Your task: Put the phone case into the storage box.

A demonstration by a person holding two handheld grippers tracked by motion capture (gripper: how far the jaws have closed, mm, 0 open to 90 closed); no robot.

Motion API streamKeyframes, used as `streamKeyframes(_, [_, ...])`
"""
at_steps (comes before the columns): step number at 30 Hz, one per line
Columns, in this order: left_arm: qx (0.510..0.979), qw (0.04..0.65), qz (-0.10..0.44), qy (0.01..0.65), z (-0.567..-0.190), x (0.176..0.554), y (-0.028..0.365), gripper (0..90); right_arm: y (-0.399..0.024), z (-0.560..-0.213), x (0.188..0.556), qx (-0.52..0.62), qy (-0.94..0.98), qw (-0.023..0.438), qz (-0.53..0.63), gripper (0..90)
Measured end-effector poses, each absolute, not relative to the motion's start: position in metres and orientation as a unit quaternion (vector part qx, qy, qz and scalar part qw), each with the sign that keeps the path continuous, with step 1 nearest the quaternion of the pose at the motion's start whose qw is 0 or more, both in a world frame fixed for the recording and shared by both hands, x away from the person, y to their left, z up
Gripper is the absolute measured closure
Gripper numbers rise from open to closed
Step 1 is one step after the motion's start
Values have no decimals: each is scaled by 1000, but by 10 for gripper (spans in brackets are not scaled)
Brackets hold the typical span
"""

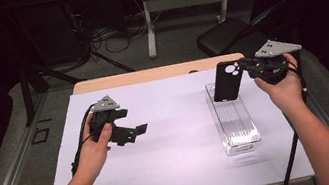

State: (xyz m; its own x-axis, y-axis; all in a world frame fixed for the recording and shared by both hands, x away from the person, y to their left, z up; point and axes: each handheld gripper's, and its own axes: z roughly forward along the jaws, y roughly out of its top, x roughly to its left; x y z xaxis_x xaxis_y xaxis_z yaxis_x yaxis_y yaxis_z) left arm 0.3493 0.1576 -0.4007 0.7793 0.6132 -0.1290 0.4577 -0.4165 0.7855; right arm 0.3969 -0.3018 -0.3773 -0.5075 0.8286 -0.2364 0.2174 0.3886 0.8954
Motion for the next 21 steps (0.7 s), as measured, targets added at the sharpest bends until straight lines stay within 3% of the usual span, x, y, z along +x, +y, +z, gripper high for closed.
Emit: streamKeyframes(21, [837, 432, 87, 325, -404, 352, 160, 112, -298, -398, 428, 344, 747, 375, 428, 820])
